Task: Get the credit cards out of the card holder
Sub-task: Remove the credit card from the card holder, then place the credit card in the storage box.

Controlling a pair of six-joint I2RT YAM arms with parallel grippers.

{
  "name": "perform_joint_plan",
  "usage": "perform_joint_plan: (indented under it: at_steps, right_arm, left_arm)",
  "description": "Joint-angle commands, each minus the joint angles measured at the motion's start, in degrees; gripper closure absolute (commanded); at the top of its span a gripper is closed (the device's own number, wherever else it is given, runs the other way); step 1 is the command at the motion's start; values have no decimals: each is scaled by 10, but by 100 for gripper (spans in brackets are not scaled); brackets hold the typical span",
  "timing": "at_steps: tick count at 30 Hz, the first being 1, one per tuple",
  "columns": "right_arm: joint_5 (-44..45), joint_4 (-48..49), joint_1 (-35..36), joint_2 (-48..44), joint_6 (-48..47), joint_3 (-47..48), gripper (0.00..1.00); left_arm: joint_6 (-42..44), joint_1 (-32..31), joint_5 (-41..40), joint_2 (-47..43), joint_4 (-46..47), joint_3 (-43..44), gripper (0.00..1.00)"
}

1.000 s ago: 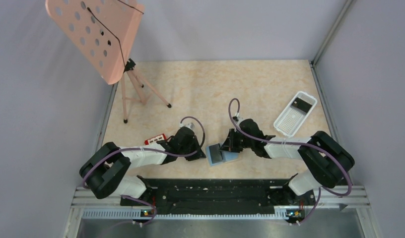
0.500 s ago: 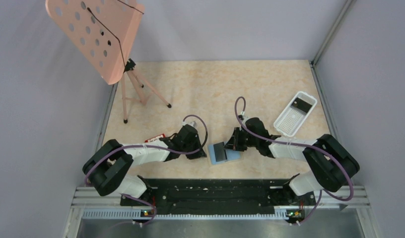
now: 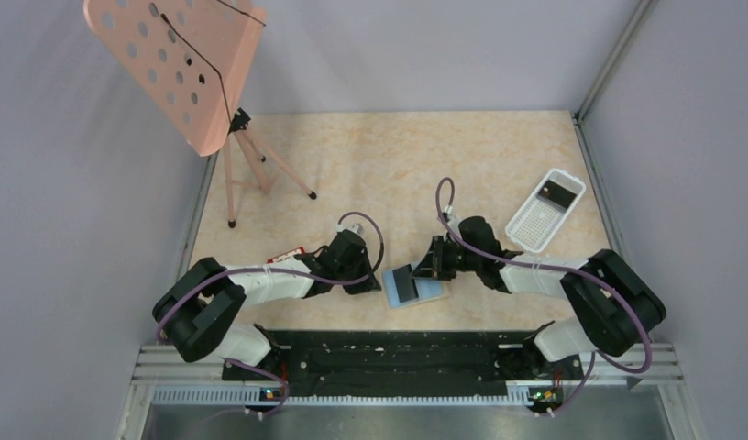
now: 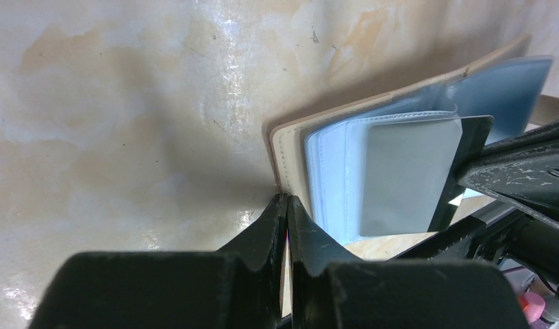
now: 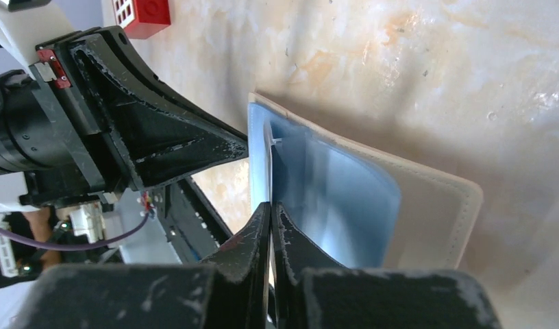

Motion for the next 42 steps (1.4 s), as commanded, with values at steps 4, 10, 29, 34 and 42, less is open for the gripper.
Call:
perform_joint_plan:
  at_steps: [4, 10, 29, 34, 42]
  right_arm:
    - [-36, 37, -21, -11, 16, -7, 100]
    - [-31, 13, -35, -24, 15, -9, 100]
    - [67, -224, -80, -225, 93, 67, 100]
    - [76, -235, -80, -239, 205, 73, 100]
    - [47, -213, -79, -238, 263, 71, 100]
  left_arm:
    - [29, 2, -51, 13, -74, 4, 91]
    - [30, 3, -52, 14, -79, 5, 91]
    - [192, -4, -36, -171, -90, 99, 67]
    - [428, -64, -11, -212, 1, 72, 60]
    - [692, -185, -124, -256, 164, -5, 48]
